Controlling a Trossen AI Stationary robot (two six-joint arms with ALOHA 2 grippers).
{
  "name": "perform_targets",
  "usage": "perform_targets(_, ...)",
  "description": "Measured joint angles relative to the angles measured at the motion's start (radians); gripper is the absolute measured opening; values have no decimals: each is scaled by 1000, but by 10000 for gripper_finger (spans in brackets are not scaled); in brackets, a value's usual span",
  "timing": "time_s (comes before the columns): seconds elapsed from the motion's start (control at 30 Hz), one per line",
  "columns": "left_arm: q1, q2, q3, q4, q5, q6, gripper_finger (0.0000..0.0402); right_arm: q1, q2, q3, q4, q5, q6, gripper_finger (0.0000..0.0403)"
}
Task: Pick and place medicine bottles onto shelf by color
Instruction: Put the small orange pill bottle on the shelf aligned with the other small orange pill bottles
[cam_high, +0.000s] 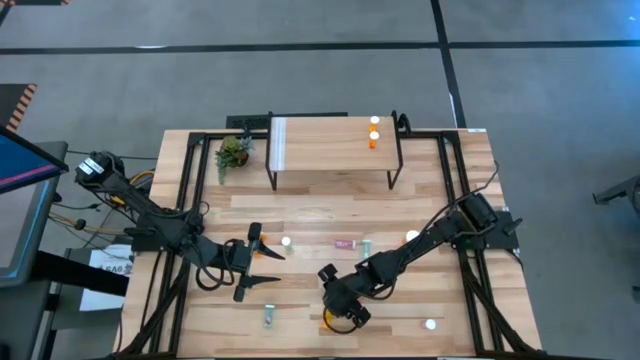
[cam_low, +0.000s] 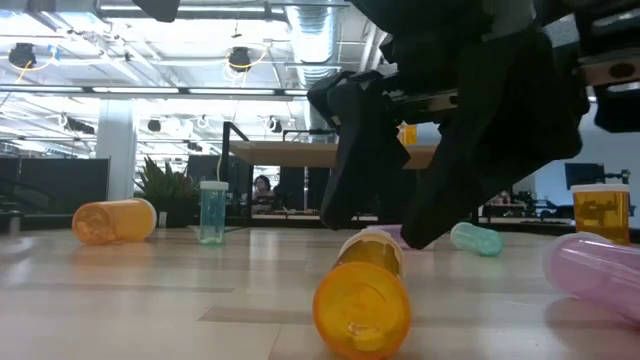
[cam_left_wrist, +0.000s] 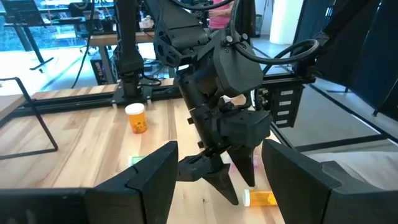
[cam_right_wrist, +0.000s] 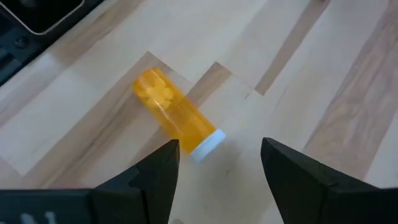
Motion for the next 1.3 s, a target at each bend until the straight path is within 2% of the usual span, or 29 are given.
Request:
perform_targets(0.27, 1, 0, 0, 0, 0, 3, 222, 7, 0, 0, 58, 0, 8, 248)
perform_targets(0.8, 1, 0, 0, 0, 0, 3, 222, 8, 0, 0, 53, -9, 3, 219)
perform_targets(1.3, 1, 0, 0, 0, 0, 3, 222, 8, 0, -1, 34, -9, 0, 217)
